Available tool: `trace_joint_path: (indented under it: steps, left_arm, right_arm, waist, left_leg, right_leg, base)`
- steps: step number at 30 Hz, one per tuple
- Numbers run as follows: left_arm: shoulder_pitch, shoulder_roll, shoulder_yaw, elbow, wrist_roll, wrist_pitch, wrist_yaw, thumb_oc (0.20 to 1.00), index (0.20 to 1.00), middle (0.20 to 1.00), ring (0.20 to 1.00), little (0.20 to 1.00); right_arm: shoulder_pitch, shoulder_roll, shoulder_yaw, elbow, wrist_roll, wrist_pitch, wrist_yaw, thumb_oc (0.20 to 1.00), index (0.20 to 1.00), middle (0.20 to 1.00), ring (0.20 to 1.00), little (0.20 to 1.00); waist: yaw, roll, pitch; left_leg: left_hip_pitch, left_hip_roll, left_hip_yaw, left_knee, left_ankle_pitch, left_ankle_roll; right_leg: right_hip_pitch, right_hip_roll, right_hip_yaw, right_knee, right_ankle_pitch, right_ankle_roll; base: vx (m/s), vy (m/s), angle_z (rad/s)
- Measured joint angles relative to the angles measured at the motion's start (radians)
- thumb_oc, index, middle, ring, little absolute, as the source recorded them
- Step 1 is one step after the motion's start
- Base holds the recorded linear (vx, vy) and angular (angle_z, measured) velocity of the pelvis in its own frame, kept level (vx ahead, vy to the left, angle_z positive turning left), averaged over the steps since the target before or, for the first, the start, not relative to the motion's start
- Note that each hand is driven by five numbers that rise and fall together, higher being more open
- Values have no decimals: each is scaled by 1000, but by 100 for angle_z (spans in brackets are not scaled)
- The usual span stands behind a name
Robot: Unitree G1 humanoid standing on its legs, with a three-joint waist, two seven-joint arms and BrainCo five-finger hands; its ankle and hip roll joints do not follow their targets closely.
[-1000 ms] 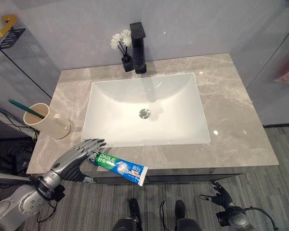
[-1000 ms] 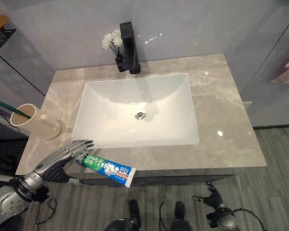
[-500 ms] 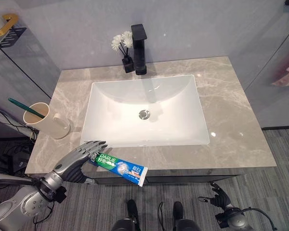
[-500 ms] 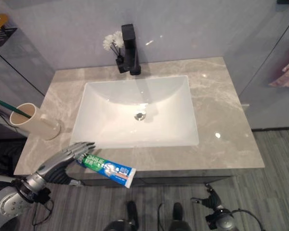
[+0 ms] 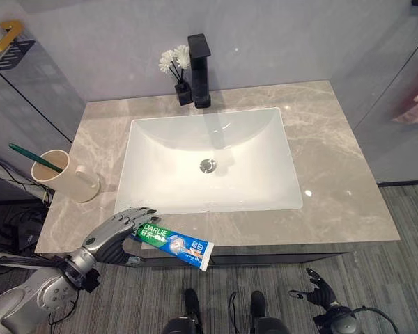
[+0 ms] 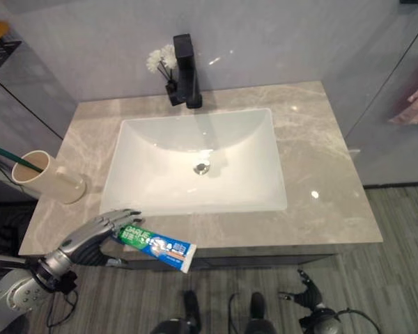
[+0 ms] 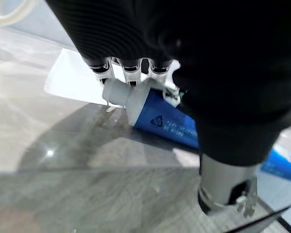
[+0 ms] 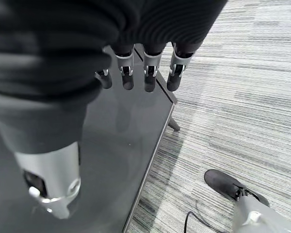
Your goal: Put brush and paste in cup on sink, flatten towel.
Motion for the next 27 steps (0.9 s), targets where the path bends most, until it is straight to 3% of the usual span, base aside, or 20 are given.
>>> trace_joint_path:
  steps: [9, 14, 18, 21, 27]
  left_arm:
    - [-32, 0, -8, 5, 2, -2, 8, 711, 711, 711, 711, 711]
    - [-35, 1, -2, 4, 2, -8, 24, 639, 639, 639, 639, 639]
    - [-34, 0, 5, 0, -10, -13, 22, 893, 893, 893, 893, 893]
    - [-49, -1, 7, -9, -46, -8, 20, 1000, 1000, 1000, 1000, 1000]
    - [-60, -2, 8, -19, -93, -10, -2, 1000, 1000, 1000, 1000, 1000]
  right_arm:
    - [2, 0, -2, 1, 0, 0, -20, 1000, 1000, 1000, 1000, 1000]
    - [3, 0, -2, 5, 0, 0, -20, 1000, 1000, 1000, 1000, 1000]
    - [2, 0, -3, 2, 0, 0, -20, 1000, 1000, 1000, 1000, 1000]
    - [3, 0, -3, 3, 0, -1, -20, 1000, 1000, 1000, 1000, 1000]
    - [6, 0, -3, 5, 0, 0, -20, 1000, 1000, 1000, 1000, 1000]
  waist:
    - [1, 0, 3]
    - [4, -1, 7]
    - [7, -8, 15]
    - [2, -13, 29]
    - [-1, -17, 38]
  left_leg:
    - [-9, 0, 3, 0, 4, 0]
    - [-26, 0, 8, -1, 1, -5]
    - [-30, -1, 17, -1, 1, -5]
    - [-31, 0, 24, -1, 2, -3]
    - [-31, 1, 39, -1, 3, 2]
  right_leg:
    - [-11, -1, 2, -2, 4, 5]
    - [-31, -1, 8, -3, 4, 7]
    - [-42, -1, 20, -3, 6, 8]
    - [-47, -1, 27, -3, 8, 8]
    - [-52, 0, 33, -2, 13, 4]
  base:
    - [0, 0, 0]
    - [1, 0, -1]
    - [8, 1, -6]
    - [10, -4, -7]
    - [6, -2, -5]
